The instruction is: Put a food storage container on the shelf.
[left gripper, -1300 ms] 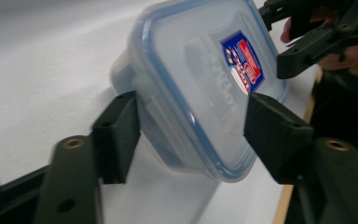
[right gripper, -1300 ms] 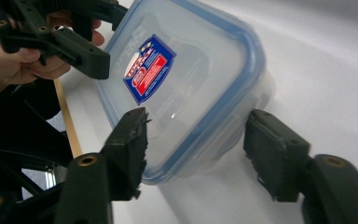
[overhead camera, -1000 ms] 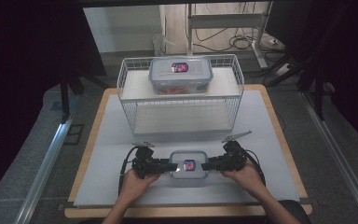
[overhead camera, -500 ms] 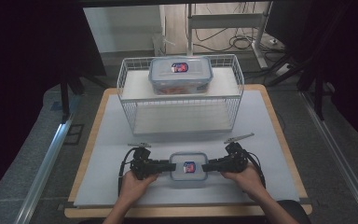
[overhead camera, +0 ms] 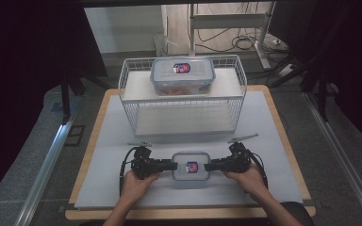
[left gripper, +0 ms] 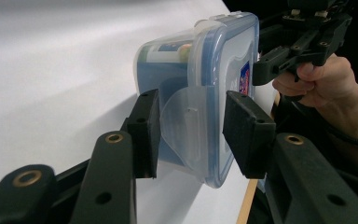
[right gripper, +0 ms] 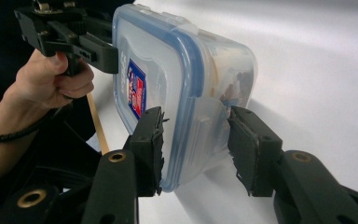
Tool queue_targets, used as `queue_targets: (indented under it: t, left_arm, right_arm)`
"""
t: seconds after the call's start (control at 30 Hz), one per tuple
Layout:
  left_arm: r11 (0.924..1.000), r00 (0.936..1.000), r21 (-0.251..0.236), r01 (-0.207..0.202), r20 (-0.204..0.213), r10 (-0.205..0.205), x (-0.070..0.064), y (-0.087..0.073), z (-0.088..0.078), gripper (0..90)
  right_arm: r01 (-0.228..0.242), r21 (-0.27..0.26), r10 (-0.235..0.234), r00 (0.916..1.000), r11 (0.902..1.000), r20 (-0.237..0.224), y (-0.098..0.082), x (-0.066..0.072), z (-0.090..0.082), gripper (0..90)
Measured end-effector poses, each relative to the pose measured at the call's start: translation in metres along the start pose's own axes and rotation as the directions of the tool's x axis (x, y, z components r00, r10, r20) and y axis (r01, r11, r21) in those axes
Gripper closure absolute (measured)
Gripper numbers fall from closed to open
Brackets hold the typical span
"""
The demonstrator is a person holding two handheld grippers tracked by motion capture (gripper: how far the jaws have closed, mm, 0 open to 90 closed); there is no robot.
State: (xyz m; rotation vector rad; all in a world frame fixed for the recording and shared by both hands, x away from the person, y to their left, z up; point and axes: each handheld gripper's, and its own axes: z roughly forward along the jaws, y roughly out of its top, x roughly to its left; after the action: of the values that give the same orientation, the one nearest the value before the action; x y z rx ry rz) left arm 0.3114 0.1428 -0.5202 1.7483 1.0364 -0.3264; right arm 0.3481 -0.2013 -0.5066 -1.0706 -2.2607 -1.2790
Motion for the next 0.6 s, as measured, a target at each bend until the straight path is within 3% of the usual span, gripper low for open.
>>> queue_targets:
  t: [0.2,0.6]
  left_arm:
    - [0.9979,0.9983,-0.033,-0.056,-0.017,0.056,-0.013,0.017,-0.009,57.2]
    - [0.9883,0.9917,-0.087,-0.125,-0.038,0.123,-0.035,0.050,-0.024,57.1]
  right_arm:
    - [0.038,-0.060,-0.038,0.9993,0.9975,0.008,0.013,0.010,-0.012,56.3]
    - [0.081,-0.124,-0.079,0.9966,0.9889,0.026,0.043,0.029,-0.033,56.3]
